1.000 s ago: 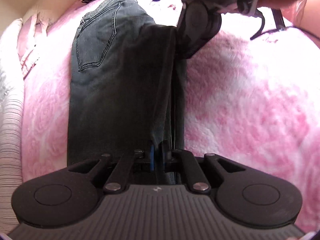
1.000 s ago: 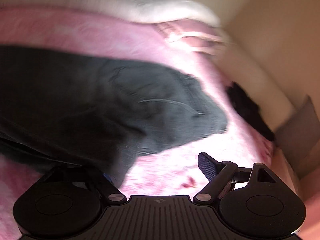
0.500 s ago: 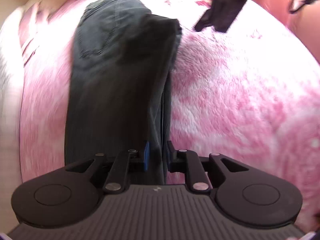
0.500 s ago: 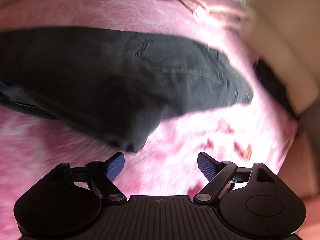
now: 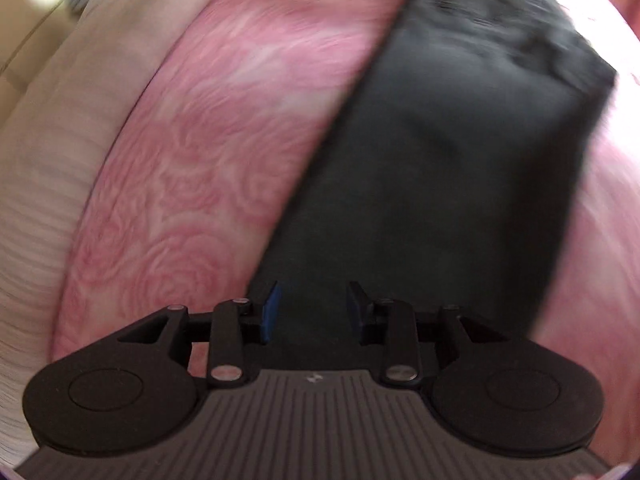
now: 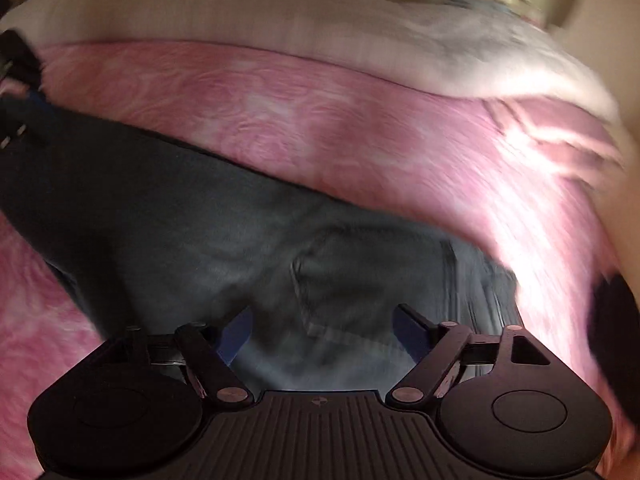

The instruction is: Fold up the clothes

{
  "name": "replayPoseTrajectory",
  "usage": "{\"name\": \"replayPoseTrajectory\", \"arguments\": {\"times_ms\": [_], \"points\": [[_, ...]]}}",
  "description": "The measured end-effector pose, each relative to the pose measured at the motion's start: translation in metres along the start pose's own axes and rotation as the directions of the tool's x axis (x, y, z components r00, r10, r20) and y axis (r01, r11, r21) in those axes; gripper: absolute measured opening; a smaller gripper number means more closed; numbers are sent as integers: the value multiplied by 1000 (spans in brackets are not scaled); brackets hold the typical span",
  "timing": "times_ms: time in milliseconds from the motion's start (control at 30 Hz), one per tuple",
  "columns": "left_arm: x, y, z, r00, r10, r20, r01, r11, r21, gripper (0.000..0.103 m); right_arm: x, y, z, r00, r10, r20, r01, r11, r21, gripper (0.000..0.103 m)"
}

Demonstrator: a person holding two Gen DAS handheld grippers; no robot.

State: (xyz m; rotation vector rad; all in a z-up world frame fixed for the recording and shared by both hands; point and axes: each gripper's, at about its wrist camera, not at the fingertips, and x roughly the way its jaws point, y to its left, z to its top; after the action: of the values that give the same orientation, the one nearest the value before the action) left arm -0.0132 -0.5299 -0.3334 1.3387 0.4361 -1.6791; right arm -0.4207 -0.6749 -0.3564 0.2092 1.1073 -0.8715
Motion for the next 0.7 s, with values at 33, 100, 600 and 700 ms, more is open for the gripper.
{"name": "replayPoseTrajectory", "arguments": {"times_ms": [33,100,600,700], "points": [[8,6,2,1000,-11,0,11,1000,-30,31,17,-12,8,1000,30,-10,-30,998,-48,69],[23,16,6,999,-33,2,33,996,-87,31,51,-35,25,996,87,-34,-91,985,-144,63],[37,21,21,996,-37,-80,35,999,-25,0,174,-92,77,930,292,-222,-362,829,-427,8],[30,27,27,998,-8,-61,7,1000,-23,0,173,-97,81,932,293,-215,-359,835,-416,4]]}}
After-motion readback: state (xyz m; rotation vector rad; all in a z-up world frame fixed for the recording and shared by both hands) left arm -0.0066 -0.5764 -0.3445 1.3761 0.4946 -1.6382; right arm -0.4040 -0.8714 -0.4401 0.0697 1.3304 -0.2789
